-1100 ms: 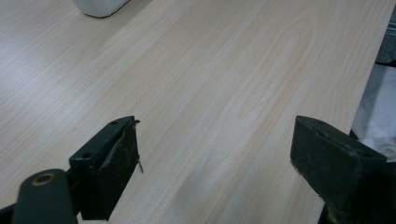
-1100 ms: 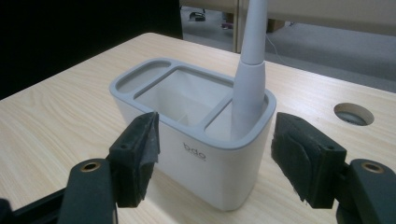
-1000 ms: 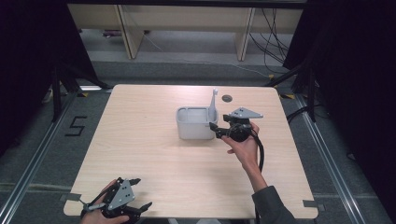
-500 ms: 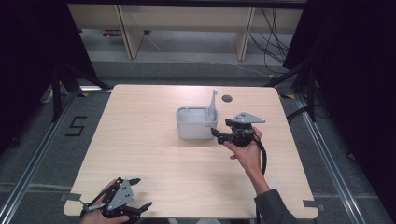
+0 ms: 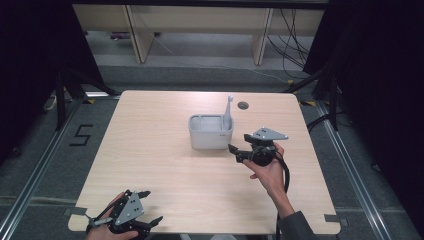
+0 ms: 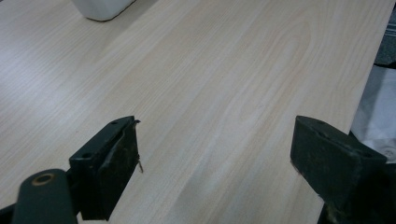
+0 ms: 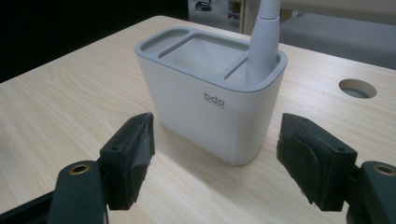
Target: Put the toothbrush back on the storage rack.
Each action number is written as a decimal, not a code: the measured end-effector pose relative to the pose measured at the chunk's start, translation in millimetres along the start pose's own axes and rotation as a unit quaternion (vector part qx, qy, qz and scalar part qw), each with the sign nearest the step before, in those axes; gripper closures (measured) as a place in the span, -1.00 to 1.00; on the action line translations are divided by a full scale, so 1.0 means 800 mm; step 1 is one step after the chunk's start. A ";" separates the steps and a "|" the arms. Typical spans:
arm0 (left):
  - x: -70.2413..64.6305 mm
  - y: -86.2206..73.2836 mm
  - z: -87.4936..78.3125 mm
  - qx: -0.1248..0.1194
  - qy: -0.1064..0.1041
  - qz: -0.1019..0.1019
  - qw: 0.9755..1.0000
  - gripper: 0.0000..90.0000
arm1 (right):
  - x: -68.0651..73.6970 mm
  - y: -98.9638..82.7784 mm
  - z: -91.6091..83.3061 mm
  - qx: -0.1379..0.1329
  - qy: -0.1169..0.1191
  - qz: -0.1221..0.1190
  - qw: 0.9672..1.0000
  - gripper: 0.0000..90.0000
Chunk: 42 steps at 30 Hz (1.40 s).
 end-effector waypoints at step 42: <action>0.001 -0.002 0.001 0.009 0.000 0.003 1.000 -0.67 | 0.033 -0.050 -0.021 0.023 0.017 -0.019 0.999 -0.41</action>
Point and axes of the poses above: each handheld gripper's, and its own axes: z roughly forward along the jaws, y roughly out of its top, x roughly to its left, the point moved 9 cm from there along z, roughly forward along the jaws, and after that the axes turned 9 degrees about x, right-handed, at the moved point
